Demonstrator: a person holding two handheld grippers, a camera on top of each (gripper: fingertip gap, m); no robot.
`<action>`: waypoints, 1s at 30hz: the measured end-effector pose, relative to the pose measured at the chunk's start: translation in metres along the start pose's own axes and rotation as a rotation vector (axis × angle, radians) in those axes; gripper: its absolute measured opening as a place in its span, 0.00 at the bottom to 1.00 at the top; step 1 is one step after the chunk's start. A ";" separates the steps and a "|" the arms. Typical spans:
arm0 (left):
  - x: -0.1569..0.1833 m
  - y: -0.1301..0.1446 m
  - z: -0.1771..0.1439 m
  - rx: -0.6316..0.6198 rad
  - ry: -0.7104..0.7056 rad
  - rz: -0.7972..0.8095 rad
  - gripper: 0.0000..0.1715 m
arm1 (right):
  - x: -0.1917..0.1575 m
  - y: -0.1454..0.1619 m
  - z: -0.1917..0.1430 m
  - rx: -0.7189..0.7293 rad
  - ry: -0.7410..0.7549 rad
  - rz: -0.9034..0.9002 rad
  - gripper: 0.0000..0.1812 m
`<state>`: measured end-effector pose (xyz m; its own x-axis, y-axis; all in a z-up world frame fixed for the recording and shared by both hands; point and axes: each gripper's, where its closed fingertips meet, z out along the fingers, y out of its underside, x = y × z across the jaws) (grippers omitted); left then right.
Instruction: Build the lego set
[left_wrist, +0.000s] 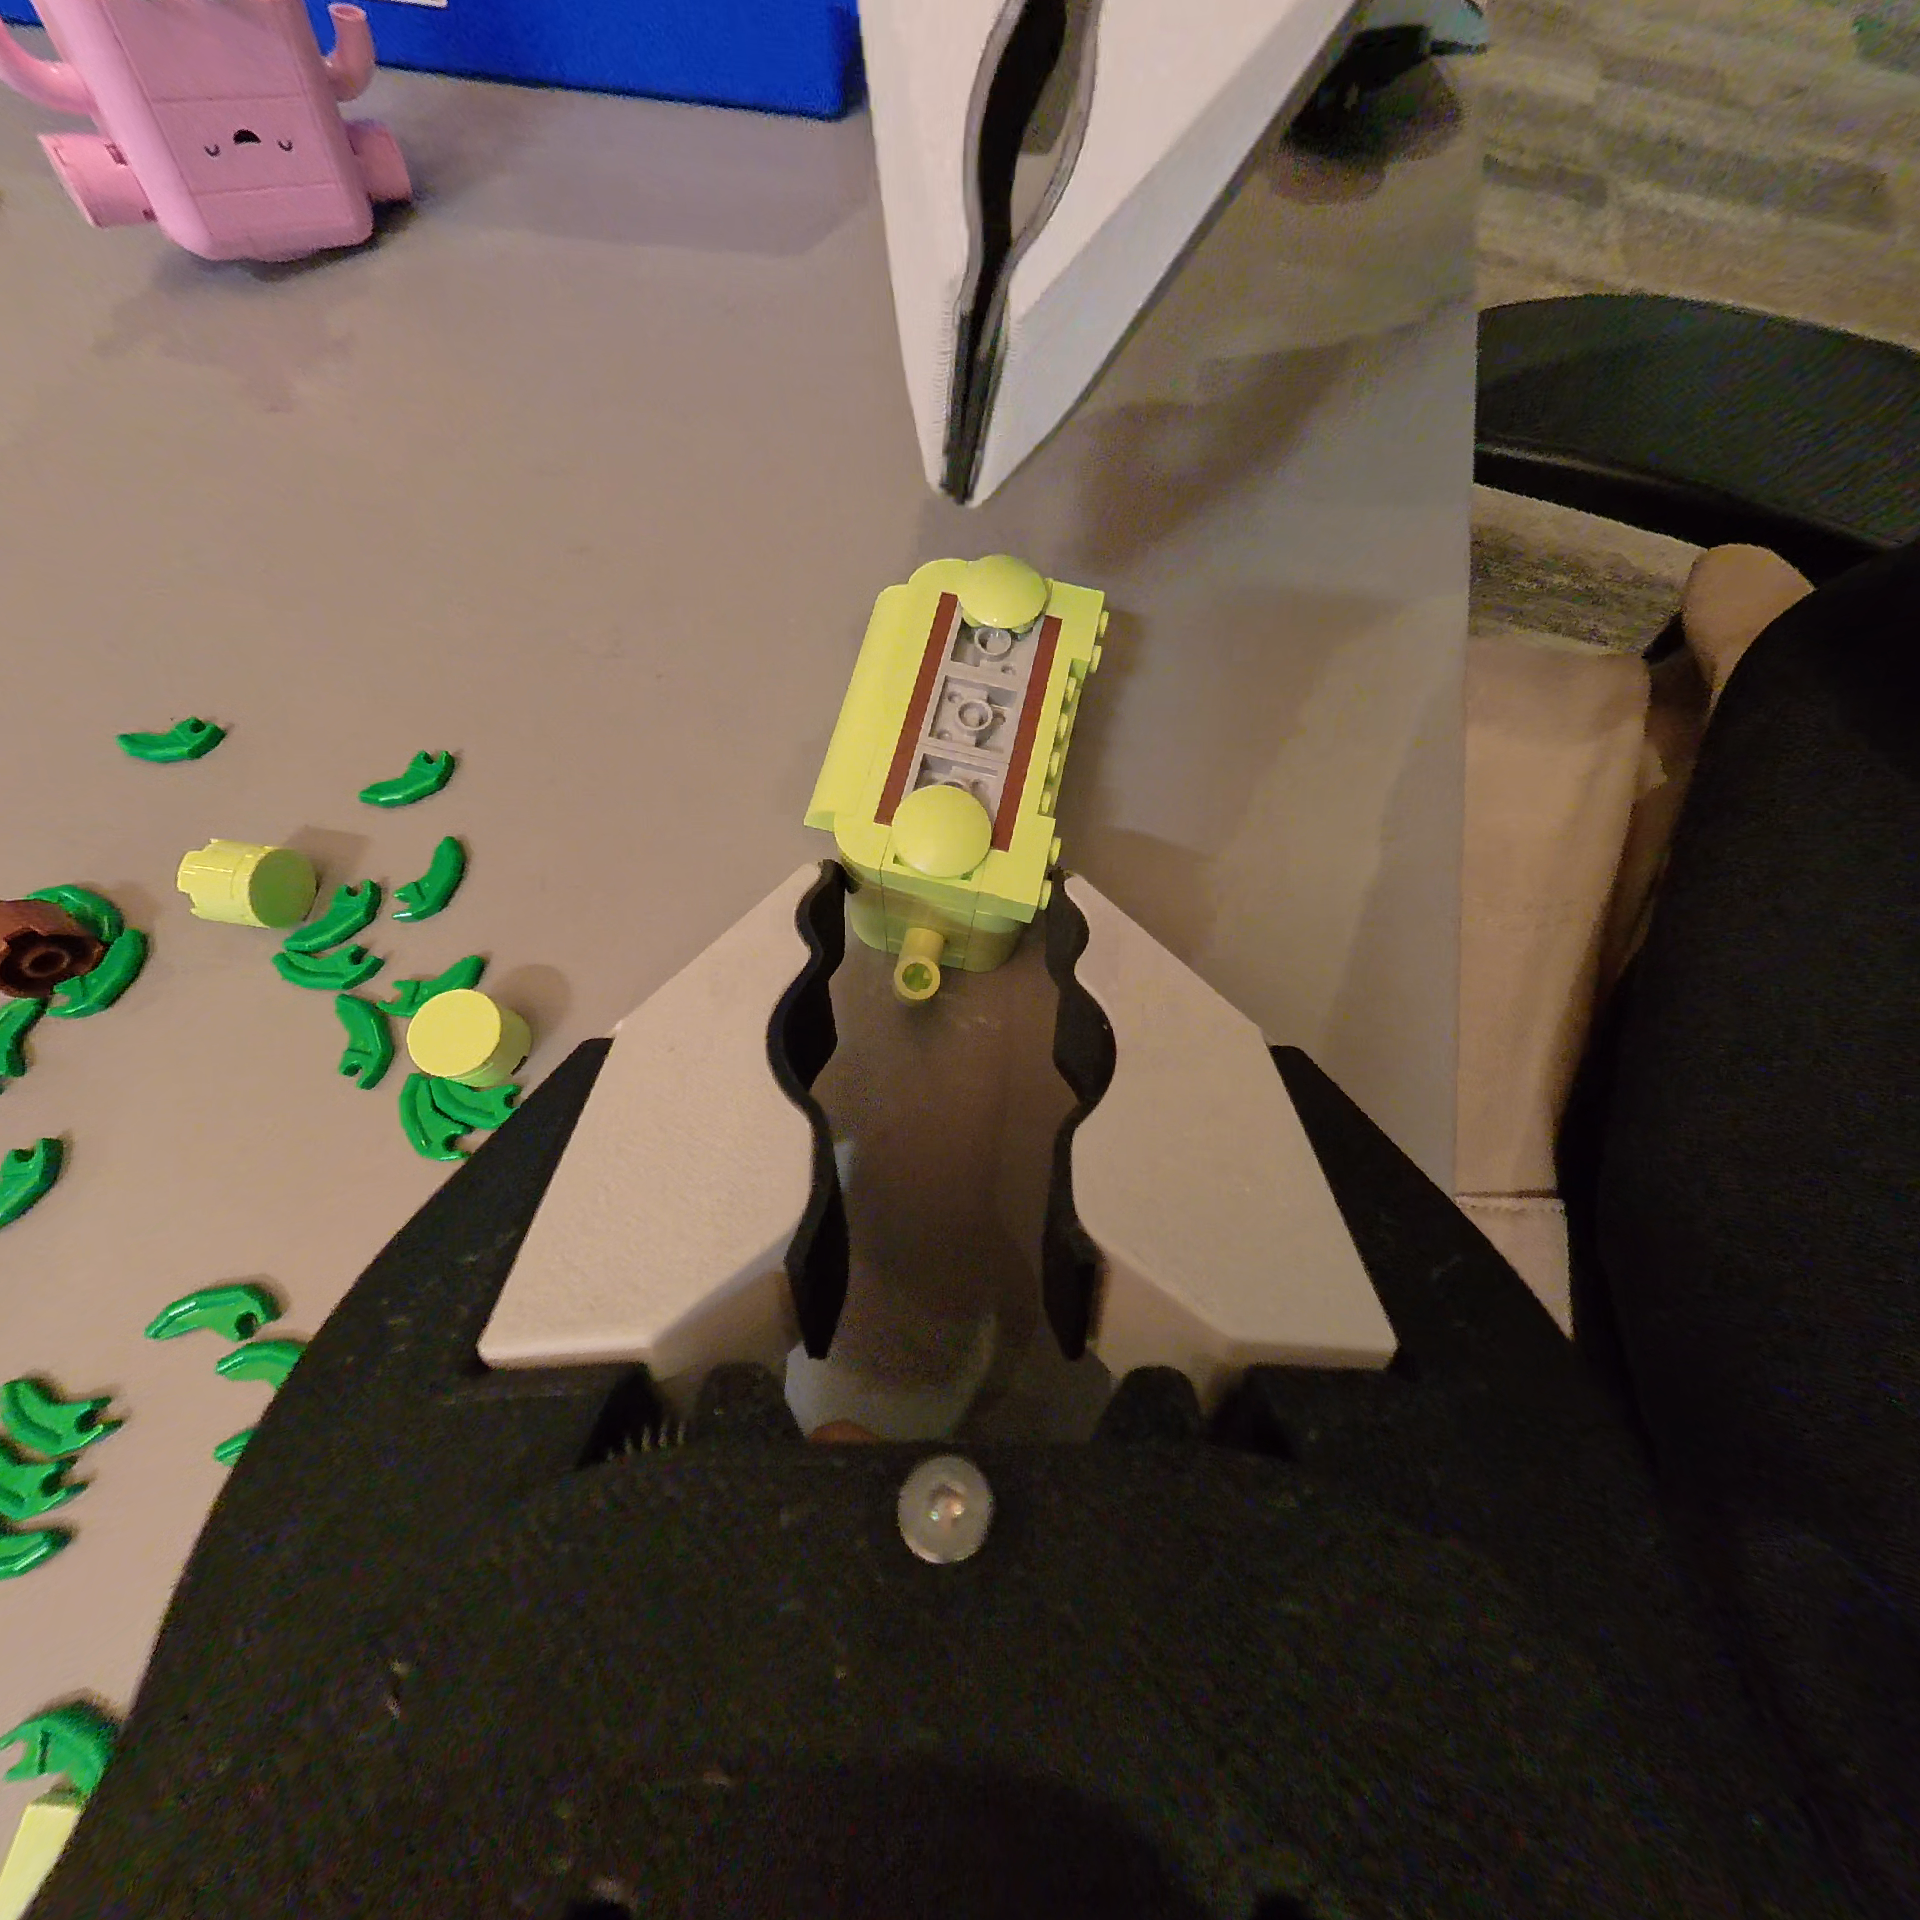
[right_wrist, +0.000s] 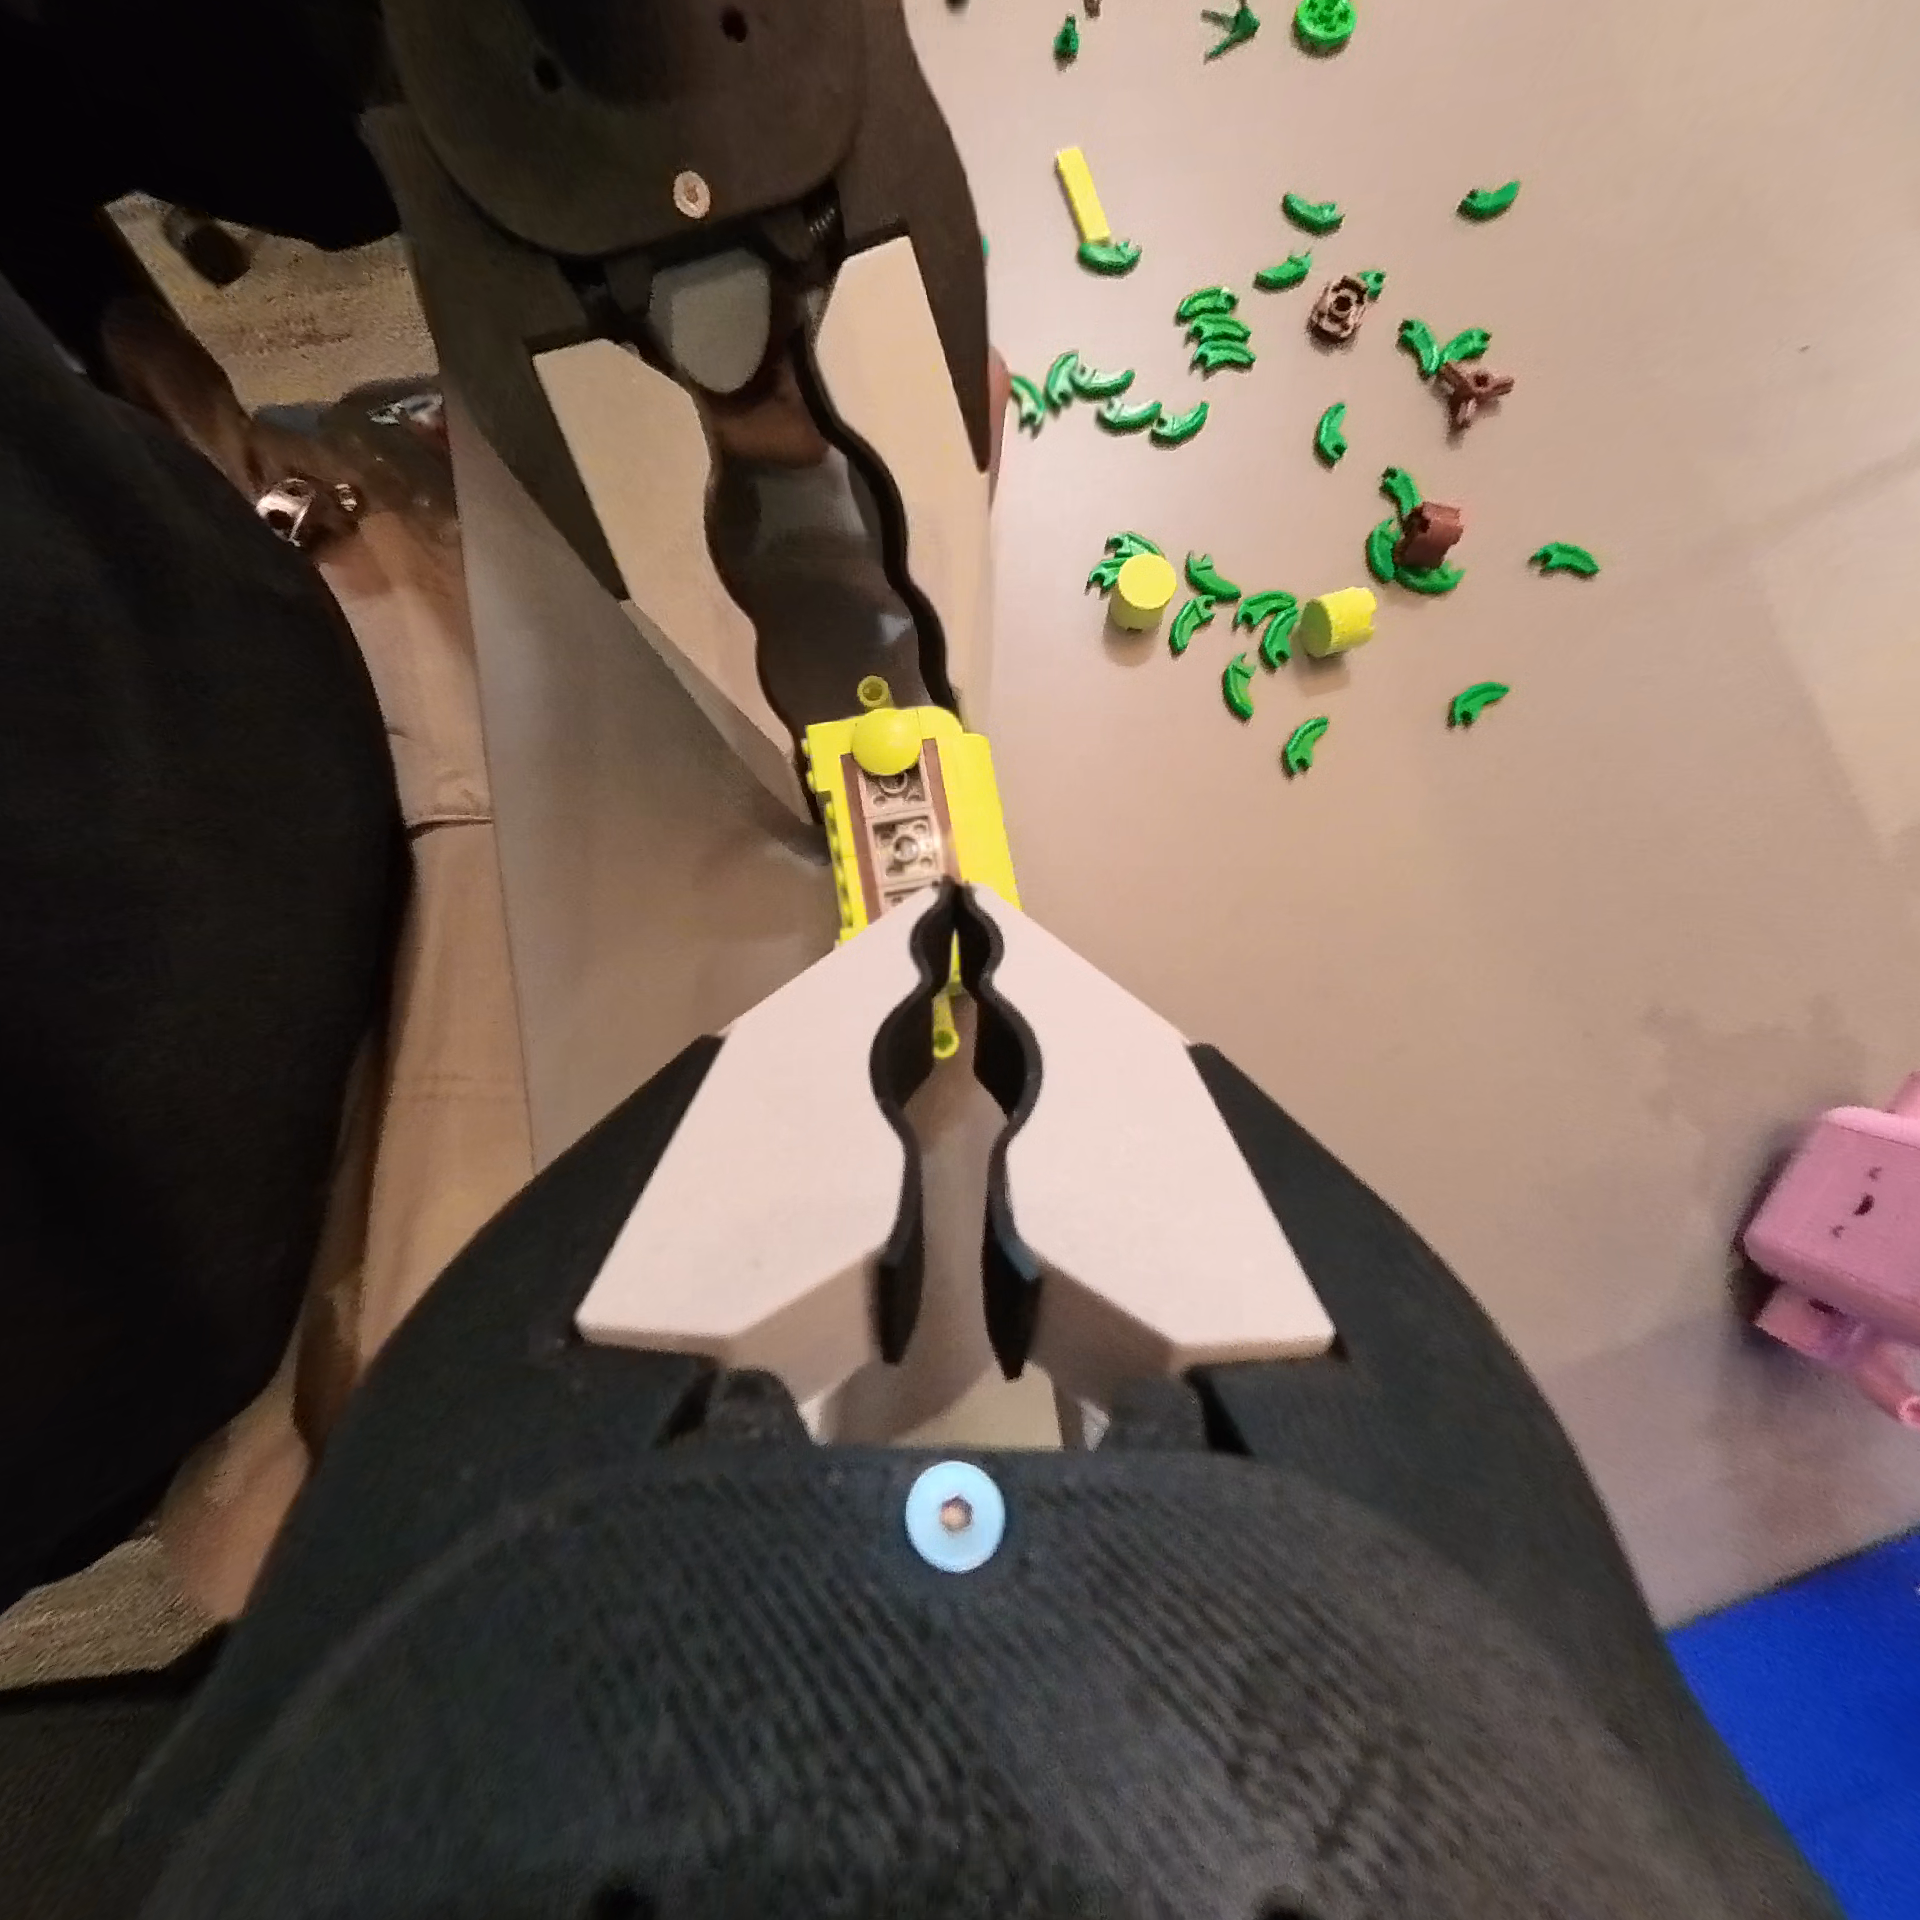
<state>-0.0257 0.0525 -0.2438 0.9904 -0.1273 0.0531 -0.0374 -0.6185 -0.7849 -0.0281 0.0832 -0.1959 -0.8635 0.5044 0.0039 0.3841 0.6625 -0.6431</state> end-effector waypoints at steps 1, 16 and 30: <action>0.000 0.000 0.000 0.000 -0.002 0.002 0.22 | -0.001 0.002 0.001 -0.019 -0.015 0.002 0.00; 0.000 -0.004 -0.004 0.036 0.000 -0.024 0.20 | -0.009 0.020 0.016 -0.094 -0.049 -0.016 0.00; -0.006 -0.006 -0.007 0.061 -0.005 -0.072 0.18 | 0.012 0.072 -0.046 -0.154 0.278 0.240 0.02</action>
<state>-0.0320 0.0509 -0.2351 0.9909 -0.0801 0.1080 0.0422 -0.5772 -0.8155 0.0044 0.1626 -0.2070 -0.6300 0.7716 0.0883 0.6271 0.5724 -0.5283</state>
